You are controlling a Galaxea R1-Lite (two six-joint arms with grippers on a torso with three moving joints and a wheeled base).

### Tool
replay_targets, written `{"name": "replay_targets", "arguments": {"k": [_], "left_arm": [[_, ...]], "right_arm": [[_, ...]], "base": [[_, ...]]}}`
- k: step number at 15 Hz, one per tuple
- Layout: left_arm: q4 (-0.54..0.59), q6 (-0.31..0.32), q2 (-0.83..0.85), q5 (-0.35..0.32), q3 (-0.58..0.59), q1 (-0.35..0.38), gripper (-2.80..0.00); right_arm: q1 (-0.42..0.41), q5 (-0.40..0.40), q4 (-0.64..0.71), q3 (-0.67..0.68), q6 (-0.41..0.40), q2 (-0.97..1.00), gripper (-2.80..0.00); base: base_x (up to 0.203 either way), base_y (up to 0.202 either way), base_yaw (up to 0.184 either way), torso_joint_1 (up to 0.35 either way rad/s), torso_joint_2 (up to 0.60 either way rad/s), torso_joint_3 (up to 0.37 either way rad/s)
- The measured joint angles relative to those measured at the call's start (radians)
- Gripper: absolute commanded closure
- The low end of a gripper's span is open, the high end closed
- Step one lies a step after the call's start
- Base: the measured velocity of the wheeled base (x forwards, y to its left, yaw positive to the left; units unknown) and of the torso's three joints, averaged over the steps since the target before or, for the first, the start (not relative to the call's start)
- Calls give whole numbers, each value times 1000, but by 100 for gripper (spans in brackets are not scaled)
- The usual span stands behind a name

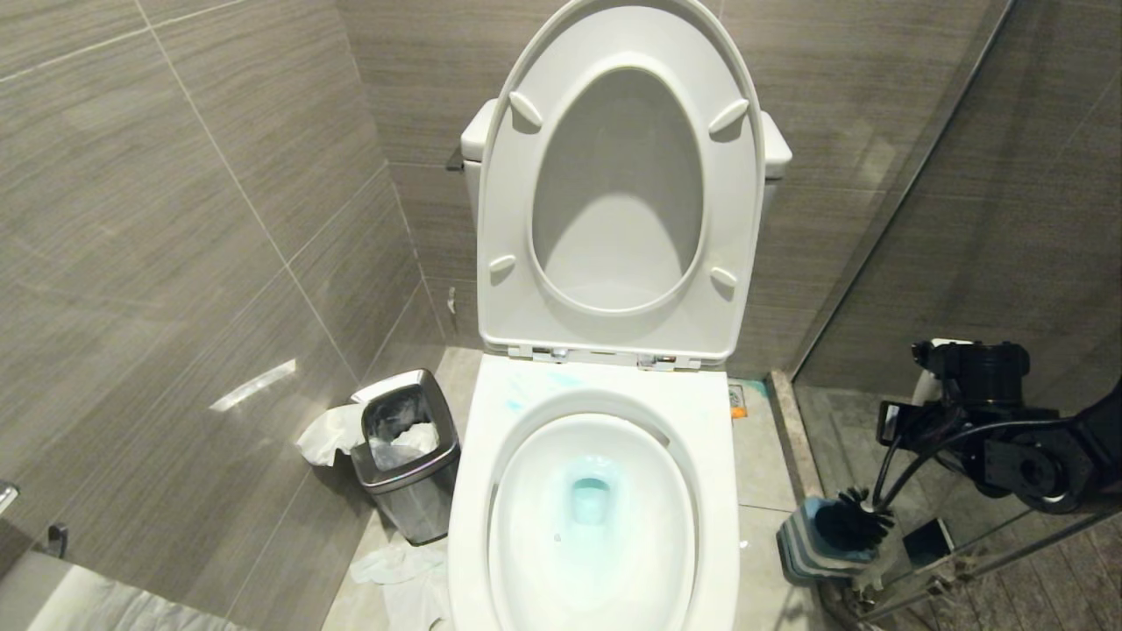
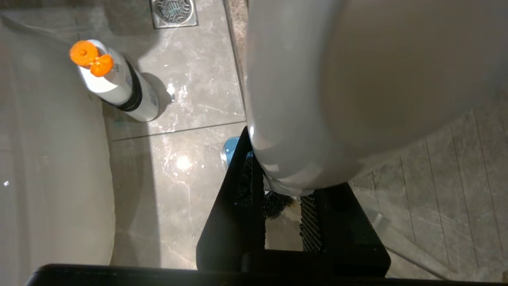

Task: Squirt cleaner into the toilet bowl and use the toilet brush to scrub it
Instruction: Put the toilet brush back

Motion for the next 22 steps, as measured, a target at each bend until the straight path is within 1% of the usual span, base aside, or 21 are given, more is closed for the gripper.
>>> {"name": "replay_targets", "arguments": {"k": [4, 9, 12, 19, 22], "left_arm": [[0, 0, 0, 0, 0, 0, 0], [0, 0, 0, 0, 0, 0, 0], [0, 0, 0, 0, 0, 0, 0], [0, 0, 0, 0, 0, 0, 0], [0, 0, 0, 0, 0, 0, 0]], "right_arm": [[-1, -7, -61, -15, -1, 75, 0], [-1, -36, -141, -45, -2, 162, 0], [-2, -40, -161, -53, -8, 200, 0], [-2, -42, -258, -66, -23, 276, 0], [-2, -42, -263, -63, -33, 302, 0]], "base": [[0, 0, 0, 0, 0, 0], [0, 0, 0, 0, 0, 0], [0, 0, 0, 0, 0, 0], [0, 0, 0, 0, 0, 0], [0, 0, 0, 0, 0, 0]]}}
